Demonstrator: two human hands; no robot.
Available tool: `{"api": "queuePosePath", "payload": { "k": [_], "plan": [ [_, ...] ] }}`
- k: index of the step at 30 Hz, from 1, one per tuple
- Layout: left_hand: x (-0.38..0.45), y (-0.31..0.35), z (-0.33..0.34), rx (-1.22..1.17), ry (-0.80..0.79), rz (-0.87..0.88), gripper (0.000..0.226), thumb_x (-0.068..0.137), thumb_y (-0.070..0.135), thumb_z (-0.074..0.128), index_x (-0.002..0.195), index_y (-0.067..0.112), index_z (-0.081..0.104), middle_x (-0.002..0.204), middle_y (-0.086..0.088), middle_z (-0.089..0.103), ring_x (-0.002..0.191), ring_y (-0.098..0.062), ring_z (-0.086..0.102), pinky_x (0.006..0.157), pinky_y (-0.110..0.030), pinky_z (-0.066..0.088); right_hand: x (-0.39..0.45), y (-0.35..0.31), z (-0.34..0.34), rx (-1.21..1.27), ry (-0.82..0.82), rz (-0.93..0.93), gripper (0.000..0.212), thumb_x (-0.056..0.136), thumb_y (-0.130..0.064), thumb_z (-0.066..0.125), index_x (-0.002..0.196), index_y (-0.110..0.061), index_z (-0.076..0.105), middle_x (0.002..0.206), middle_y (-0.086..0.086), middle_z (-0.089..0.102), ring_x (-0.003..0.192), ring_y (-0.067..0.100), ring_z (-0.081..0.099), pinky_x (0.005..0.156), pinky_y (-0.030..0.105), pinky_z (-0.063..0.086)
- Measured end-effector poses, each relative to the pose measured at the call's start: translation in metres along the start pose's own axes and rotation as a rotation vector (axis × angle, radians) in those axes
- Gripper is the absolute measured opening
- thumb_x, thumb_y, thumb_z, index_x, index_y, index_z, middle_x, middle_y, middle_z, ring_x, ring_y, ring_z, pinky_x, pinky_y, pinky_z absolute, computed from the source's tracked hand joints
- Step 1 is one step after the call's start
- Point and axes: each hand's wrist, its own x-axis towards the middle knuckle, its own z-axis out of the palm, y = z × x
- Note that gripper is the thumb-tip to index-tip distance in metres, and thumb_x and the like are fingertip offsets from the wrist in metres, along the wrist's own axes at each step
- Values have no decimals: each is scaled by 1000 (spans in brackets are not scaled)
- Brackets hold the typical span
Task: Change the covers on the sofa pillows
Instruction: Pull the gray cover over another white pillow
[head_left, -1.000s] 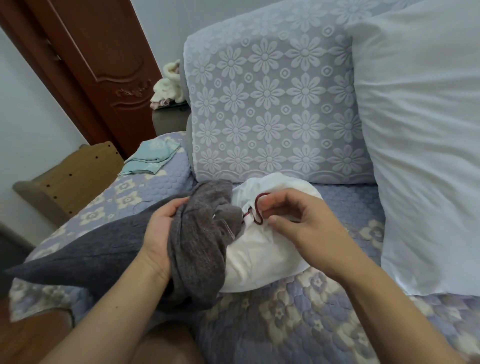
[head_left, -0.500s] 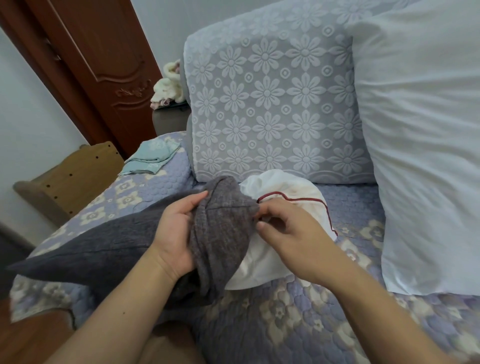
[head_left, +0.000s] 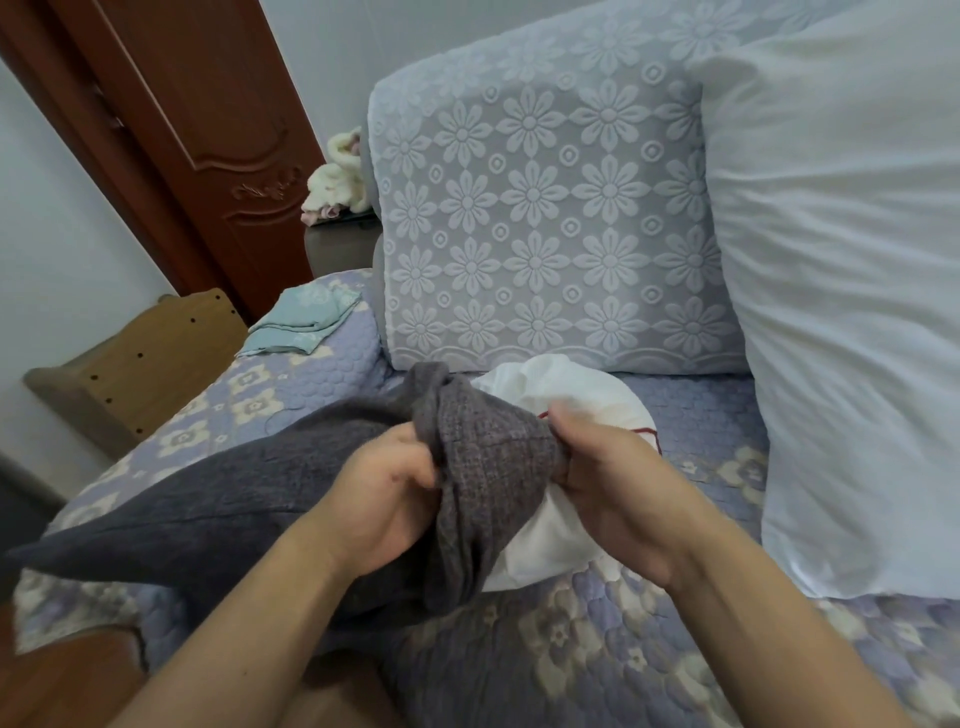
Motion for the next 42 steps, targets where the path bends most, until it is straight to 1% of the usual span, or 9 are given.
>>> {"api": "queuePosePath", "payload": {
  "k": [2, 5, 14, 18, 20, 23, 31, 39, 42],
  "plan": [
    [-1, -5, -1, 200, -22, 77, 42, 67, -12, 53, 90, 10, 82, 95, -12, 77, 90, -21, 74, 75, -27, 59, -1, -3, -3, -1, -76, -1, 13, 94, -22, 60, 93, -11, 66, 92, 9, 61, 91, 18, 57, 86, 25, 47],
    [-4, -6, 10, 554, -52, 242, 27, 88, -4, 70, 107, 15, 75, 112, 2, 76, 110, -13, 70, 92, -23, 54, 1, -4, -7, -24, -81, -34, 31, 92, -4, 56, 65, -11, 68, 75, 0, 61, 77, 8, 56, 75, 18, 44],
    [2, -30, 14, 941, 107, 592, 28, 90, 15, 74, 118, 14, 72, 113, 10, 74, 111, -5, 68, 94, -23, 53, -4, -11, -6, -137, 49, -85, 20, 91, -17, 70, 83, -1, 61, 84, 6, 64, 80, 8, 60, 82, 23, 46],
    [20, -37, -5, 1360, 215, 610, 21, 89, 36, 59, 101, 23, 70, 98, 16, 68, 97, -1, 64, 89, -11, 46, -9, -15, -1, -810, 218, -333, 34, 85, -38, 75, 76, -6, 67, 85, -2, 63, 78, 6, 54, 76, 24, 41],
    [23, -34, 1, 1408, 146, 627, 15, 91, 32, 53, 96, 25, 66, 89, 22, 61, 89, -1, 59, 86, -3, 39, -9, -9, 1, -1321, 515, -668, 29, 83, -40, 74, 67, -17, 64, 96, -4, 52, 87, 11, 43, 77, 24, 34],
    [20, -36, 10, 1378, 85, 624, 25, 90, 19, 48, 86, 8, 70, 81, -3, 70, 84, -16, 59, 82, -19, 43, -11, -4, 5, -1394, 764, -796, 23, 80, -35, 78, 71, -16, 68, 122, 7, 48, 109, 27, 38, 92, 37, 35],
    [-6, -34, 27, 1413, 198, 433, 36, 92, 23, 55, 124, 12, 66, 125, -12, 62, 116, -21, 50, 103, -23, 34, 0, 1, -10, -1363, 627, -667, 19, 86, -34, 67, 74, -19, 68, 161, 15, 25, 144, 43, 16, 121, 46, 12],
    [2, -26, 10, 1776, -47, 407, 60, 99, 34, 29, 158, 26, 29, 162, -7, 30, 150, -27, 25, 117, -48, 33, -3, -8, -7, -1216, 404, -533, 22, 93, -36, 60, 74, -25, 58, 110, -8, 61, 104, 9, 53, 89, 29, 39],
    [7, -5, 16, 1742, -40, 473, 58, 91, 21, 33, 146, 16, 50, 153, -16, 43, 143, -34, 38, 121, -46, 29, -3, -2, -1, -1107, 395, -460, 36, 94, -33, 62, 67, -12, 50, 67, -8, 54, 68, 12, 49, 64, 36, 36]
  ]
}}
